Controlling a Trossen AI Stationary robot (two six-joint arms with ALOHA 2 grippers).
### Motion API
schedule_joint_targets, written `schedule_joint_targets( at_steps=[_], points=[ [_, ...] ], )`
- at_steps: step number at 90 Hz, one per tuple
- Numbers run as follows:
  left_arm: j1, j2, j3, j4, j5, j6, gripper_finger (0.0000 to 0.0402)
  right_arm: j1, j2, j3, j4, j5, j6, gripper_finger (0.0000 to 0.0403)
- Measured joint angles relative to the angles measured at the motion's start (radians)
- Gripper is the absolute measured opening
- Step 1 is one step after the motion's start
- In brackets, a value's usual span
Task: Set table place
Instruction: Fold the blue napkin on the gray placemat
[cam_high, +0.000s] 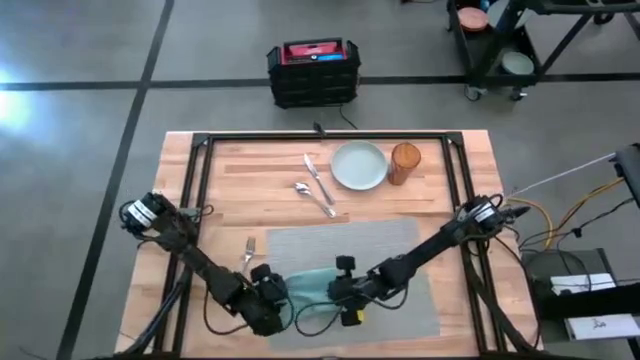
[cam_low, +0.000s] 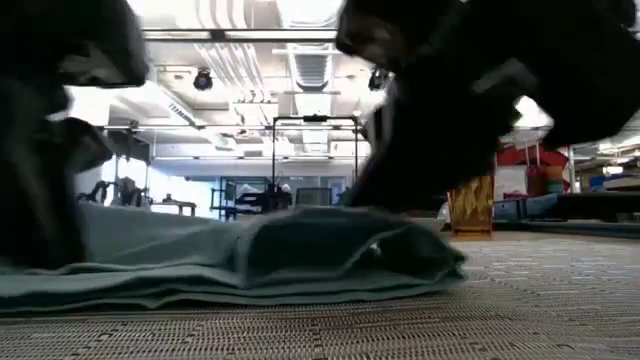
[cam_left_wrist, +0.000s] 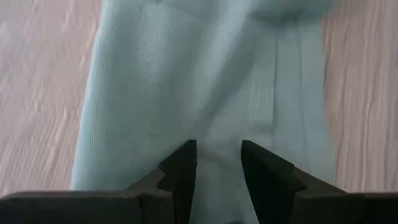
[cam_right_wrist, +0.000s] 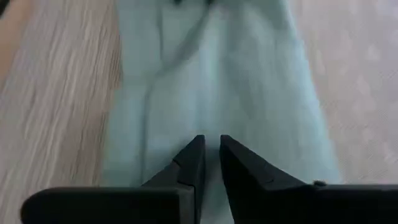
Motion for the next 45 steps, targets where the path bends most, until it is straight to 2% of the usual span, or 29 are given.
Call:
schedule_joint_targets(
  at_steps=[13, 24, 34, 45],
  points=[
    [-0.027, -0.038, 0.0, -0.113, 0.023, -0.047, 0.0114, 0.005, 0.0, -0.003, -0.055, -0.011, 0.043, 0.0009],
    [-0.031, -0.065, 0.007, -0.105, 0.026, -0.055, 0.0114, 0.006, -0.01, 0.008, -0.065, -0.013, 0.039, 0.0001],
    [-0.029, -0.078, 0.021, -0.009, 0.003, -0.024, 0.0114, 0.004, -0.03, 0.038, -0.06, -0.013, 0.035, 0.0001],
    [-0.03, -0.064, 0.018, 0.177, -0.003, 0.068, 0.0114, 0.001, -0.04, 0.054, -0.052, -0.012, 0.034, 0.0003]
  ],
)
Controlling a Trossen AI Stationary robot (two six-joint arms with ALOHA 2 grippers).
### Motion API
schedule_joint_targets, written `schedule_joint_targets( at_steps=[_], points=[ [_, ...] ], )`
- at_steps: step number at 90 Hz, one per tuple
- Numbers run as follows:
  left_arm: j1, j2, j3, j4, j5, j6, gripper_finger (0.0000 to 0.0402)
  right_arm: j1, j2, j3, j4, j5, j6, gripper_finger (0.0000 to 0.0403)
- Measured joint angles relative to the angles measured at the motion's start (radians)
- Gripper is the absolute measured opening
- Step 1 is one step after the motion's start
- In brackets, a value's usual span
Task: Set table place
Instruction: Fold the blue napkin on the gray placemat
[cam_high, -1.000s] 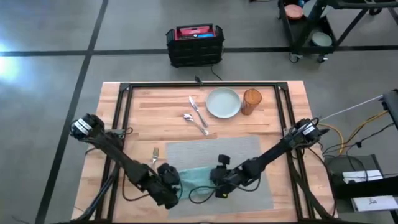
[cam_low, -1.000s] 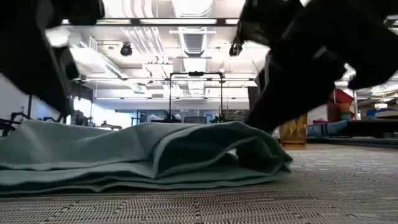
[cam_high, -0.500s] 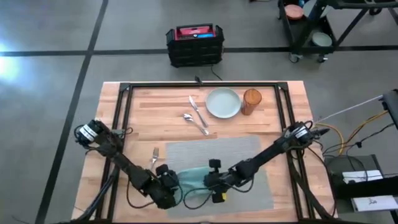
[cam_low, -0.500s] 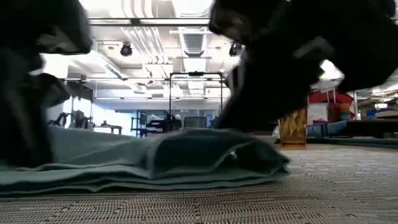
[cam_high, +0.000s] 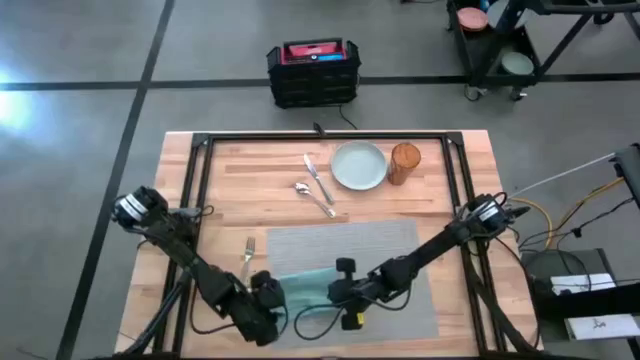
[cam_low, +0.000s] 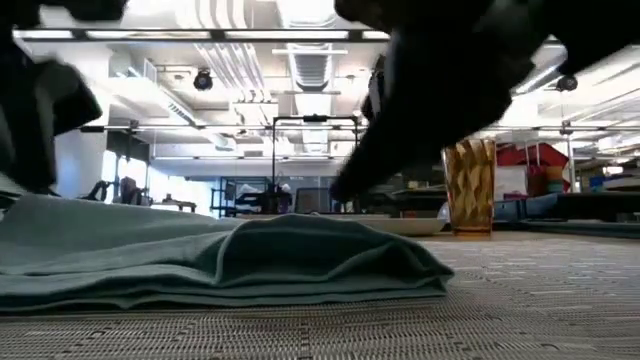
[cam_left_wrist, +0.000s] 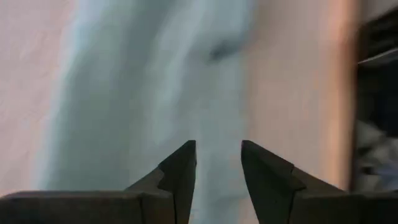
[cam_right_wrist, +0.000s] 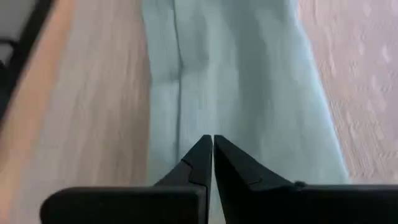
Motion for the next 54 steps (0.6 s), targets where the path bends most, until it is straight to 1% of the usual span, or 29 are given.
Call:
schedule_joint_targets(
  at_steps=[5, 11, 28, 54],
  points=[
    [-0.001, 0.019, -0.002, 0.038, 0.015, 0.061, 0.0114, -0.001, 0.001, 0.0, -0.003, 0.0, 0.0, 0.0003],
    [-0.001, 0.04, -0.004, 0.027, 0.035, 0.106, 0.0114, -0.001, 0.001, -0.001, 0.0, 0.0, 0.0, 0.0003],
    [0.002, 0.079, -0.006, -0.086, 0.034, 0.086, 0.0114, -0.001, 0.02, -0.003, 0.003, 0.0, 0.0, 0.0003],
    [0.002, 0.079, -0.006, -0.097, 0.026, 0.073, 0.0109, -0.001, 0.043, -0.003, 0.006, 0.001, -0.001, 0.0003]
  ],
)
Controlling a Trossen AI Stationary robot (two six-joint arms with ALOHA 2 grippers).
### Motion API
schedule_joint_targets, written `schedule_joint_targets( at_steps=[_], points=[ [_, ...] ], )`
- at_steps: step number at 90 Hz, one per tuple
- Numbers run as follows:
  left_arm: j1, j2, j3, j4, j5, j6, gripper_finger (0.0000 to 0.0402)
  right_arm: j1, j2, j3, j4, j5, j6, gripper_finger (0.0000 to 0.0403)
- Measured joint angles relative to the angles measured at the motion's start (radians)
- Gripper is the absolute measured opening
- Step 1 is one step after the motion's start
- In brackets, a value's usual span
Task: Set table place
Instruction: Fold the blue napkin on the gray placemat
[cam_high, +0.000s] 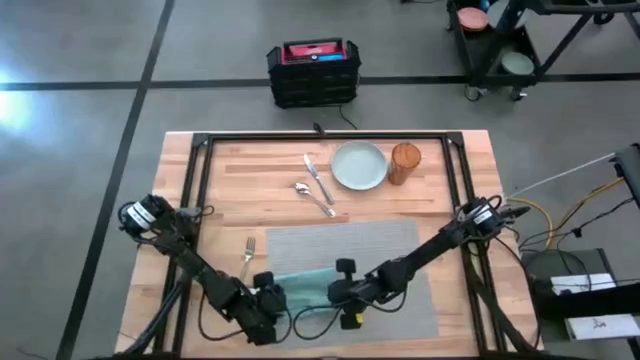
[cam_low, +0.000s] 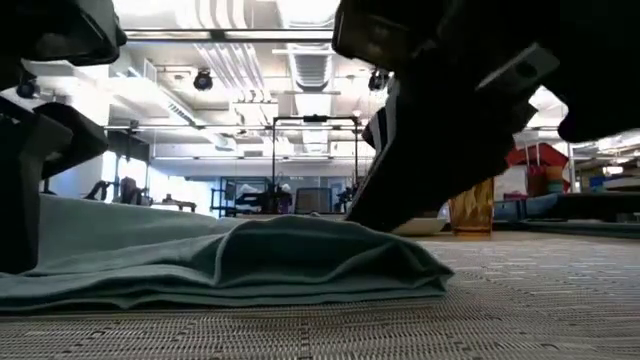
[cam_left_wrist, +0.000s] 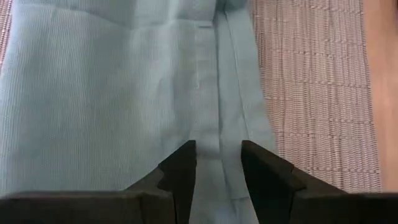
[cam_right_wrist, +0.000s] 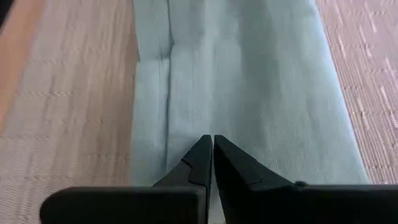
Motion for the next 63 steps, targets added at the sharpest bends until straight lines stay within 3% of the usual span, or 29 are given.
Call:
schedule_joint_targets(
  at_steps=[28, 63],
  points=[
    [0.0, 0.0, 0.0, -0.025, -0.006, 0.013, 0.0008, -0.001, 0.0, 0.001, -0.003, 0.0, -0.011, 0.0003],
    [-0.03, -0.026, 0.062, -0.035, 0.058, 0.016, 0.0001, -0.002, 0.0, 0.001, -0.002, 0.0, -0.044, 0.0003]
  ],
)
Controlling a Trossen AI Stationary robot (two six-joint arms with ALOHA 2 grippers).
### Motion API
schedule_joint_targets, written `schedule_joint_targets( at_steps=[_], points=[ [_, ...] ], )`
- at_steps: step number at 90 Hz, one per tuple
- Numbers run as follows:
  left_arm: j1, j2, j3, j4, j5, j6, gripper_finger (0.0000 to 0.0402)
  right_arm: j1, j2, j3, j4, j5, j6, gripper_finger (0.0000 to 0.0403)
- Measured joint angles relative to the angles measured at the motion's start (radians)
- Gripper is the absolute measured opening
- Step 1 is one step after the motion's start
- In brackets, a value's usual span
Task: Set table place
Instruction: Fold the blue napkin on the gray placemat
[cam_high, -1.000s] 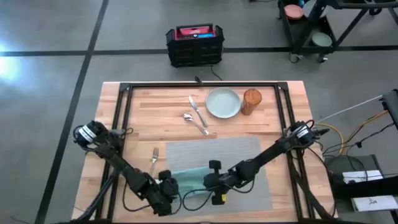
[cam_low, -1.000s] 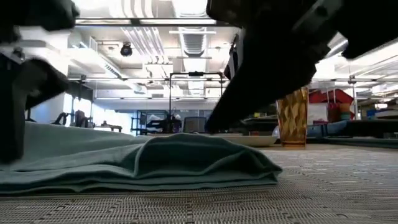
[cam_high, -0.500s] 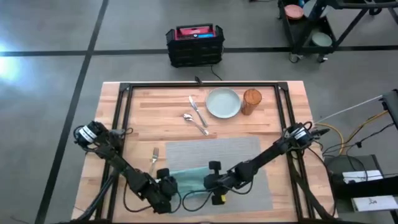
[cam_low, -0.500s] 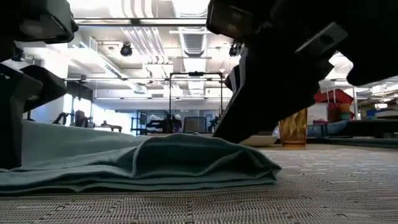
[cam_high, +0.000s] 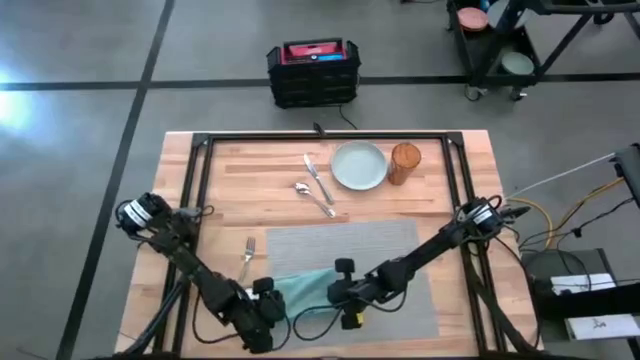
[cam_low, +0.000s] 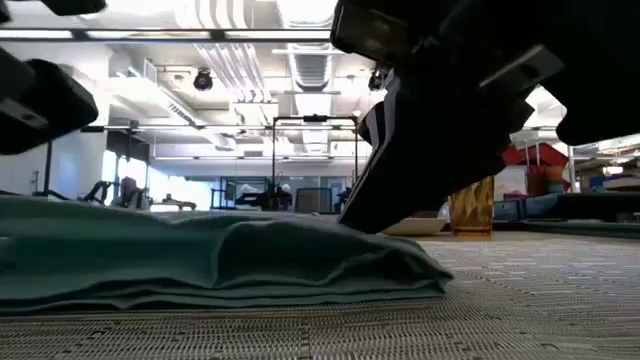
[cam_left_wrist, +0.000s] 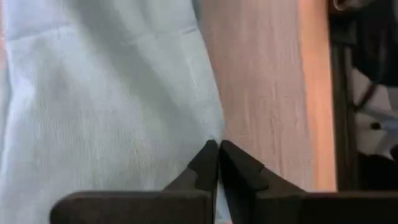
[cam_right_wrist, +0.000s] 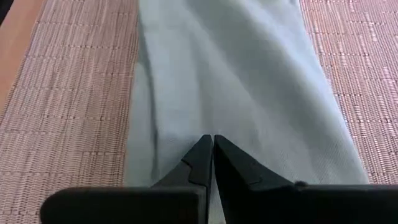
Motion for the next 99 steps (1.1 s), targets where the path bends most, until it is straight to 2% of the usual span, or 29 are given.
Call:
schedule_joint_targets(
  at_steps=[25, 38, 51, 71, 77, 89, 99],
  points=[
    [-0.003, 0.0, -0.001, -0.044, 0.007, -0.004, 0.0002, 0.0, 0.0, 0.0, -0.001, 0.0, 0.007, 0.0003],
    [-0.003, 0.0, -0.001, -0.043, 0.007, -0.008, 0.0015, 0.0, 0.0, 0.0, -0.002, 0.0, 0.009, 0.0003],
    [-0.003, 0.0, -0.002, -0.043, 0.013, -0.046, 0.0058, 0.0, 0.0, 0.0, -0.001, 0.0, 0.019, 0.0004],
    [-0.001, -0.014, 0.005, -0.044, 0.109, -0.086, 0.0149, 0.0, 0.0, 0.0, -0.001, 0.0, 0.035, 0.0005],
    [-0.001, -0.032, 0.016, -0.06, 0.109, -0.094, 0.0169, 0.0, -0.001, 0.0, -0.001, 0.0, 0.035, 0.0005],
    [0.006, -0.061, 0.037, -0.113, 0.098, -0.106, 0.0194, 0.0, -0.007, 0.0, -0.003, 0.0, 0.036, 0.0005],
    [0.006, -0.079, 0.061, -0.158, 0.038, -0.092, 0.0201, 0.0, -0.022, 0.0, -0.003, 0.0, 0.051, 0.0006]
  ],
)
